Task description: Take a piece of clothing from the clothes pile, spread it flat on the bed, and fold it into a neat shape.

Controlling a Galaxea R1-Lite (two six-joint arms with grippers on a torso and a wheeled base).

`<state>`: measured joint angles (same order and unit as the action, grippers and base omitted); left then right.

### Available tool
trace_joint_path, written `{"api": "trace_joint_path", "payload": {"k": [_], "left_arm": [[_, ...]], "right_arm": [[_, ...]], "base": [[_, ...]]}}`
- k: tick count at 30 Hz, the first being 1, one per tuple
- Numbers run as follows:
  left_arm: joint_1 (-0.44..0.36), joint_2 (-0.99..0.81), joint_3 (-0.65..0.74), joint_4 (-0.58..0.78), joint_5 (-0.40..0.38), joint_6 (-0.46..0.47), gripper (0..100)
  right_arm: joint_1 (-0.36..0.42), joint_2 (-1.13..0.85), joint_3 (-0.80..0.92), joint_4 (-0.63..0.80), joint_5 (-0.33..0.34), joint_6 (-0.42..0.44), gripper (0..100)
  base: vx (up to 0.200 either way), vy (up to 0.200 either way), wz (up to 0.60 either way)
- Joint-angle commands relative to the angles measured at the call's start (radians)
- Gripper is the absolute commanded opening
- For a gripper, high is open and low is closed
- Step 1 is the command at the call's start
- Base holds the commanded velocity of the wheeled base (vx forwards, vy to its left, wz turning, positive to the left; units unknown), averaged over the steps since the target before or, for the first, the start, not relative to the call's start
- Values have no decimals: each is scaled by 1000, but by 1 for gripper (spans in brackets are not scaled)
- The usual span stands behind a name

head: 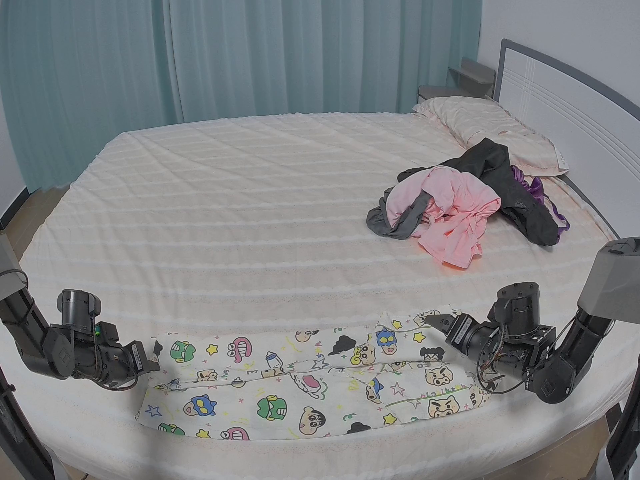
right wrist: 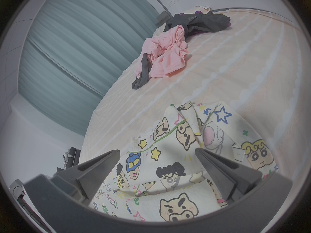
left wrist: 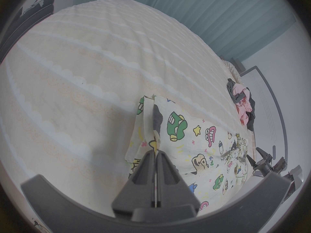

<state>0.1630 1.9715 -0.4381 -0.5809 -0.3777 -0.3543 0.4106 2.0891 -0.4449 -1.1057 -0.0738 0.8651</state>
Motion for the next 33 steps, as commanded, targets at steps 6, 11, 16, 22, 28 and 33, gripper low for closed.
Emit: {"api": "trace_joint_path", "payload": {"k": [6, 11, 16, 22, 28, 33], "left_arm": [[0, -40, -13, 1, 10, -2, 0], [-2, -40, -18, 6, 11, 0, 0], [-2, -36, -7, 6, 11, 1, 100], [-2, -62, -4, 4, 17, -5, 100], [-71, -218, -28, 12, 86, -246, 100], [-247, -238, -21, 39, 267, -410, 100]], "right_arm": [[0, 2, 0, 0, 0, 0, 100], [-1, 2, 0, 0, 0, -1, 100], [-1, 2, 0, 0, 0, -1, 100], [-3, 2, 2, 0, 0, 0, 100], [-4, 2, 2, 0, 0, 0, 100], [-6, 2, 0, 0, 0, 2, 100]], "base": [[0, 0, 0], [0, 0, 0], [0, 0, 0], [0, 0, 0], [0, 0, 0], [0, 0, 0]]}}
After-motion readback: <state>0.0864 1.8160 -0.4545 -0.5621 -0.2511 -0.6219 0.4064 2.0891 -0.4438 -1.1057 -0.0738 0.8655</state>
